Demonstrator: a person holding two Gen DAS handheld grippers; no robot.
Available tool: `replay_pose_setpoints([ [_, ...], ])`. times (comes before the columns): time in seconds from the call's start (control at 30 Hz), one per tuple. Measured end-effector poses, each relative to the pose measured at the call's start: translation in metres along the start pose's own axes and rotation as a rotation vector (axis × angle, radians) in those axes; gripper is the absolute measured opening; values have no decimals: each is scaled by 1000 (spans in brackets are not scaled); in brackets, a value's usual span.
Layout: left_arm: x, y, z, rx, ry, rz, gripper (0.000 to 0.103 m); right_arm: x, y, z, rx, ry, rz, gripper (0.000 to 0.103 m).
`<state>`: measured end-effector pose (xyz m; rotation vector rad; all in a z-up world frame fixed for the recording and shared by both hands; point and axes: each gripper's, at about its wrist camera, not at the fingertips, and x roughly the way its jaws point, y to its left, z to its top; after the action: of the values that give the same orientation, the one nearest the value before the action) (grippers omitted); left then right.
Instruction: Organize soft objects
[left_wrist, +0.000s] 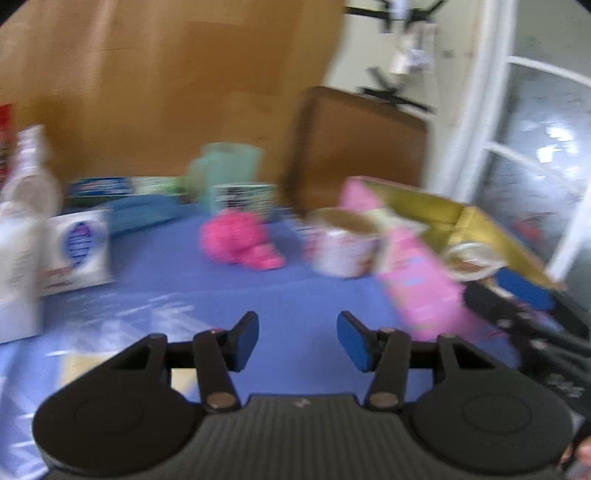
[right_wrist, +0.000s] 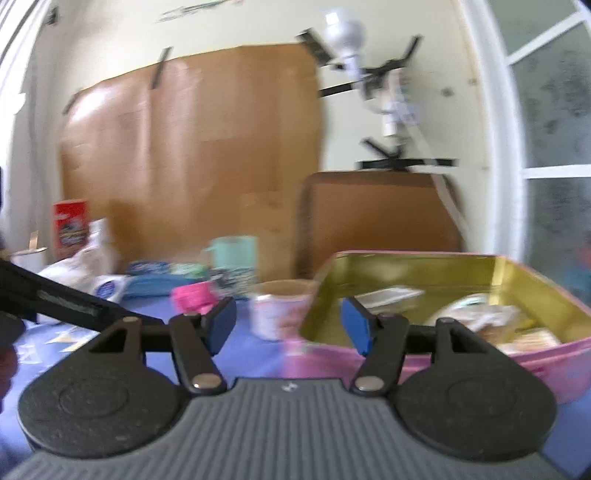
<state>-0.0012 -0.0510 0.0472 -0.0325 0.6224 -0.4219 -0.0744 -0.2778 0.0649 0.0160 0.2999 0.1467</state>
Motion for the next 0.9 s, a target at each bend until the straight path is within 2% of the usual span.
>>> replay_pose_setpoints([
  [0.1,-4,22,-10,15,-1,122,48,10,25,-7,-36,41,47,65],
  [0.2,-7,38,-20,10,4,163,48,22,41,-13,-36,88,79,65],
  [0.37,-6,48,-29,-20,3,163,48,35,48,-14,-13,164,96,65],
  [0.47,-4,45,-30,3,-1,180,48,39,44,-17,19,202,81,65],
  [0.63,-4,36,-31,44,-15,202,48,39,36,-19,77,214,94,65],
  [0.9,-5,43,-31,8,-26,198,50,38,36,-19,84,217,102,65],
])
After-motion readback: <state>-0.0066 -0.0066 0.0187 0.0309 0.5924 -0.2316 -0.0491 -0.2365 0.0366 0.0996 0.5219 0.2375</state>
